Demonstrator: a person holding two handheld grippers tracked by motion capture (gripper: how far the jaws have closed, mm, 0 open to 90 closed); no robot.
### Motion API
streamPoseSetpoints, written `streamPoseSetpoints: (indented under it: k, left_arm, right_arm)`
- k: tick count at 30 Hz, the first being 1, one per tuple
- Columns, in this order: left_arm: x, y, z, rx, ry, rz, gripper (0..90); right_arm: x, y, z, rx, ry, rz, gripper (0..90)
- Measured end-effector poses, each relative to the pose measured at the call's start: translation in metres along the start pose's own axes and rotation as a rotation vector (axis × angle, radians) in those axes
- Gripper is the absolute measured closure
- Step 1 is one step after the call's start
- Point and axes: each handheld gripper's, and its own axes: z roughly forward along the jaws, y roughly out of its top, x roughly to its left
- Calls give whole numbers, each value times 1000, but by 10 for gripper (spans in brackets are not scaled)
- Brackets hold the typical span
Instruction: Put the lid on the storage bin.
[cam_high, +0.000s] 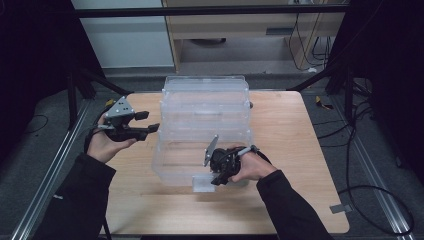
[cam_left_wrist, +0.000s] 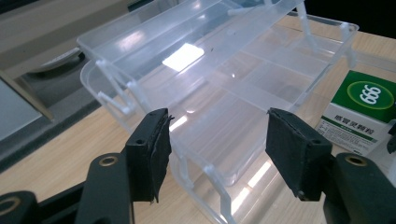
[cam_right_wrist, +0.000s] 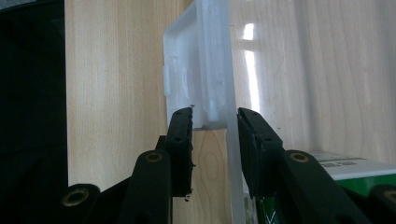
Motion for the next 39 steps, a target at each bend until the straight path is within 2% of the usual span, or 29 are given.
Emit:
streamPoseSetpoints:
  k: [10, 17, 22, 27, 34, 38, 39]
  left_arm:
    - [-3, 22, 12, 19, -54, 106, 398]
    - [-2, 37, 21, 56, -126, 172, 401]
    - [1, 49, 26, 52, -135, 202, 415]
    - [5, 59, 34, 71, -143, 236, 422]
    - [15, 67, 39, 121, -133, 270, 434]
    - [17, 71, 42, 153, -144, 300, 439]
    - [18, 72, 42, 163, -152, 318, 442]
  right_arm:
    - [0, 0, 0, -3, -2, -6, 673]
    - [0, 0, 0, -2, 0, -10, 673]
    - [0, 0, 0, 5, -4, -10, 673]
    - [0, 0, 0, 0, -3, -18, 674]
    - [1, 0, 0, 1, -6, -23, 675]
    - [1, 0, 0, 0, -6, -26, 675]
    - [1, 0, 0, 1, -6, -26, 675]
